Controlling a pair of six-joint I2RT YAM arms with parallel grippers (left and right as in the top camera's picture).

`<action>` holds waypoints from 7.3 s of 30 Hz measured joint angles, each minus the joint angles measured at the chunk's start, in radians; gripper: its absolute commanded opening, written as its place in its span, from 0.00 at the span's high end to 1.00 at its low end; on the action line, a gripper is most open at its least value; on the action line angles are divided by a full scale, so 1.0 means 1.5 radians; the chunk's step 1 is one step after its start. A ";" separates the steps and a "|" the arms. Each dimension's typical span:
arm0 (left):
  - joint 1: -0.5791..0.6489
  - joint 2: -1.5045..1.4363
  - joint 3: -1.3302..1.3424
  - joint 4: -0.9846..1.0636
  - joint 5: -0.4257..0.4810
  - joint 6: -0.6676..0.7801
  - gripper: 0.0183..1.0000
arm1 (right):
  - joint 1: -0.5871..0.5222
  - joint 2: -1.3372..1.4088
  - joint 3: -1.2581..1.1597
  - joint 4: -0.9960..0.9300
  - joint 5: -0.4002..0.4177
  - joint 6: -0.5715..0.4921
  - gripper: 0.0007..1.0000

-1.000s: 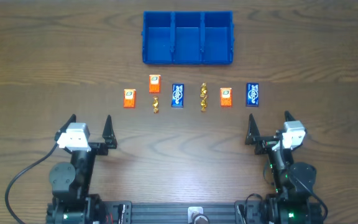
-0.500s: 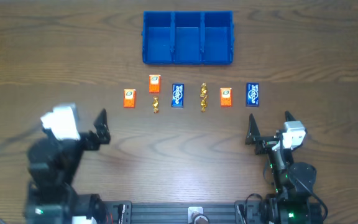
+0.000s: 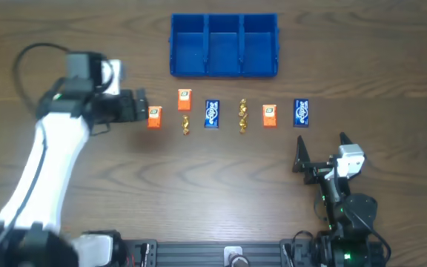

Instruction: Sort Candies Into Trays

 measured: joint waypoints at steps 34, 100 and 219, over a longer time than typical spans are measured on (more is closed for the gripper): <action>-0.105 0.334 0.109 0.009 -0.109 0.001 0.06 | 0.000 0.000 0.000 0.000 0.000 0.000 0.00; -0.204 0.654 0.912 -0.231 -0.186 -0.152 0.77 | 0.000 0.000 0.000 0.000 0.000 0.000 0.00; -0.234 0.410 0.185 0.121 -0.141 -0.190 0.74 | 0.000 0.000 0.000 0.000 0.000 0.000 0.00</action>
